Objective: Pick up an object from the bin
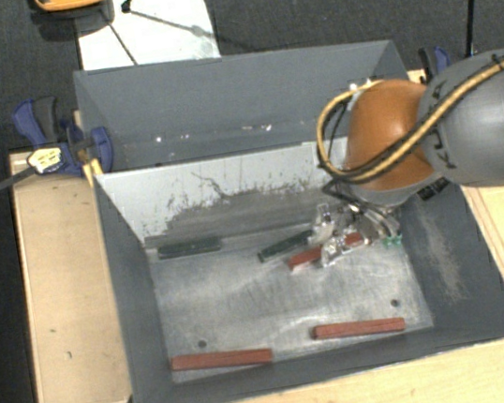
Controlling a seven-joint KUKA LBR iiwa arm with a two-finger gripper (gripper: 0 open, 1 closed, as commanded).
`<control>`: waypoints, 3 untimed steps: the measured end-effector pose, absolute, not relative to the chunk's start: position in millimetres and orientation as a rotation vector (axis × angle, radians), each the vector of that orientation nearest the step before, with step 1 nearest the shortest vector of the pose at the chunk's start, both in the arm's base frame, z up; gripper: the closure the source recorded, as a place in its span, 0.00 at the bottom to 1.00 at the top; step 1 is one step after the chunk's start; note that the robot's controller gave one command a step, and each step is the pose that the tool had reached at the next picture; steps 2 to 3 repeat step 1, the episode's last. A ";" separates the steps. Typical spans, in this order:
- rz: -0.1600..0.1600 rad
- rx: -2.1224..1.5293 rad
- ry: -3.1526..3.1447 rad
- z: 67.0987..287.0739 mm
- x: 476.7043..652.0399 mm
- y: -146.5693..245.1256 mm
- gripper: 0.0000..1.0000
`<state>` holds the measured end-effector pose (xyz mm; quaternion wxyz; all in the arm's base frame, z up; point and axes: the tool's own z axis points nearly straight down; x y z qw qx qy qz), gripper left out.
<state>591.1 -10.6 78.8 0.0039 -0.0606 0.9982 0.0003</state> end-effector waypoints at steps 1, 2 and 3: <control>0.001 -0.323 3.122 209.3 571.4 -21.7 1.00; 0.001 -0.323 3.122 209.3 571.4 -21.7 1.00; 0.001 -0.323 3.122 209.3 571.4 -21.7 1.00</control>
Offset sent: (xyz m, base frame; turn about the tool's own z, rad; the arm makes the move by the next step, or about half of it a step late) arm 0.0000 0.0000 0.0000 0.0000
